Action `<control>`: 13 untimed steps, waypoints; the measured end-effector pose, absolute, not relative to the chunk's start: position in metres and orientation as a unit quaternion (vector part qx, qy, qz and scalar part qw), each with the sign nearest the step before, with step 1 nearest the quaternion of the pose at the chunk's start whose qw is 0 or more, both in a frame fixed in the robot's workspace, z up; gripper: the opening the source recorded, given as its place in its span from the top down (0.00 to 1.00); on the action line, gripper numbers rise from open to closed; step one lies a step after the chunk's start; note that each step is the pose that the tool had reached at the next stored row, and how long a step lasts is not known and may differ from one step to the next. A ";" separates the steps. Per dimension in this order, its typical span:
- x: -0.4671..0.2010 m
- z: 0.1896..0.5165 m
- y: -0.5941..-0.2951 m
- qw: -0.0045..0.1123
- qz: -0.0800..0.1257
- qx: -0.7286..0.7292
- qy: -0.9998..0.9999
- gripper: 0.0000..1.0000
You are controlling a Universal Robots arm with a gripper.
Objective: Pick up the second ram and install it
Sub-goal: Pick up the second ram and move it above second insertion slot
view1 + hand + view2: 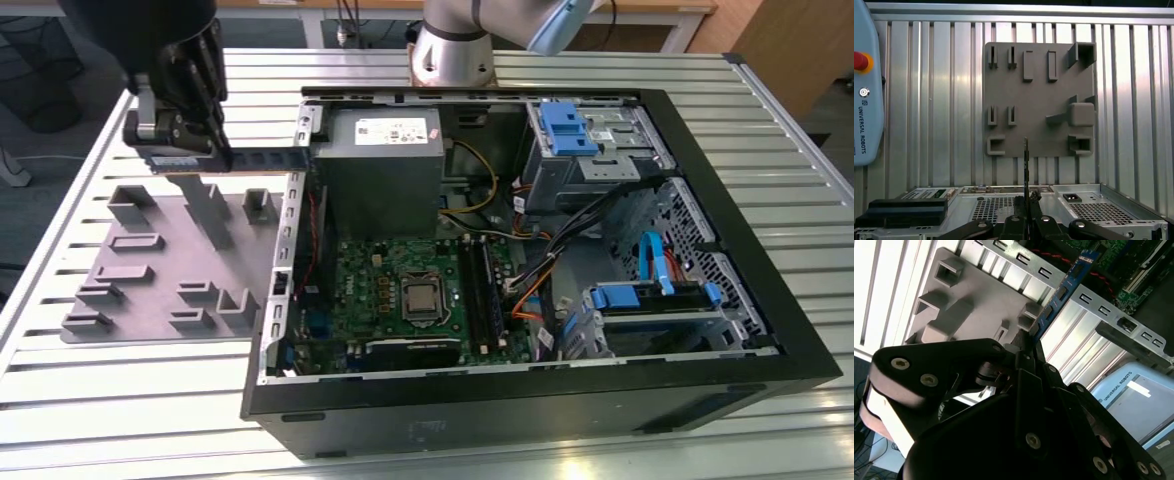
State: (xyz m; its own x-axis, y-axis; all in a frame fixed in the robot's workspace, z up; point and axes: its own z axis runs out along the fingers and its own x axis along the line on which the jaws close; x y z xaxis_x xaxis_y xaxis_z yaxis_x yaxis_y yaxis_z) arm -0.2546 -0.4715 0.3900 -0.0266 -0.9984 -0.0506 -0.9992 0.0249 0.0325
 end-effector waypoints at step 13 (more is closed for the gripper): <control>-0.251 0.390 -0.472 0.007 0.029 -0.698 0.716 0.86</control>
